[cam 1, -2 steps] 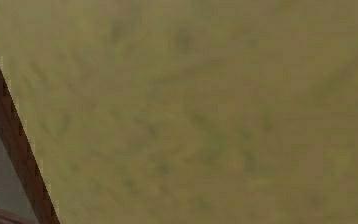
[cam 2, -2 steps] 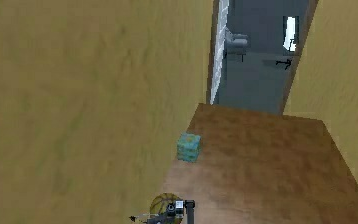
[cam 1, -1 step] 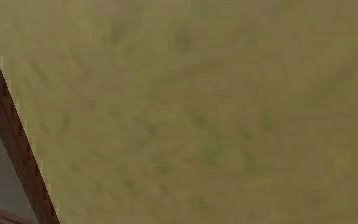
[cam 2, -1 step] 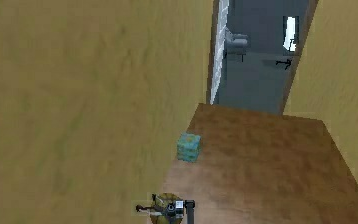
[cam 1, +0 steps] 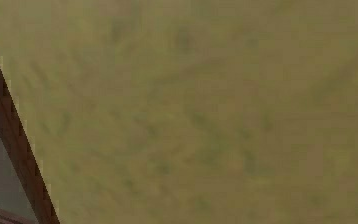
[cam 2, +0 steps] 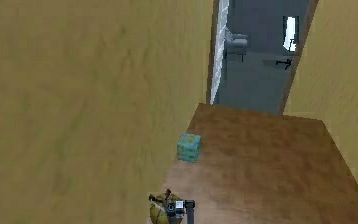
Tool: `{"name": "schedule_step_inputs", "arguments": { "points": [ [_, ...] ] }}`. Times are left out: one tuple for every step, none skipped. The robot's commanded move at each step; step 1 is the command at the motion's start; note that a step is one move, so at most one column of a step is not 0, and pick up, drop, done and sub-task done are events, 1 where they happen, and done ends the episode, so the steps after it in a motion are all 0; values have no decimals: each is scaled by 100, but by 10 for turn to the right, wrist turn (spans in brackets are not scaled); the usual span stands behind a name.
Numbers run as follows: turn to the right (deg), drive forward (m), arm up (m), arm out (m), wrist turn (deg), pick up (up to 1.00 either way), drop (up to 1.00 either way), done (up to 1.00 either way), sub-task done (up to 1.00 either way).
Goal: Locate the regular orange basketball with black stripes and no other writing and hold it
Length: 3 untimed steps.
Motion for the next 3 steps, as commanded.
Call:
{"name": "schedule_step_inputs", "arguments": {
  "points": [
    [0,0,-30,0,0,0,0,0,0],
    [0,0,0,0,0,100,0,0,0],
    [0,0,10,0,0,0,0,0,0]
  ]
}}
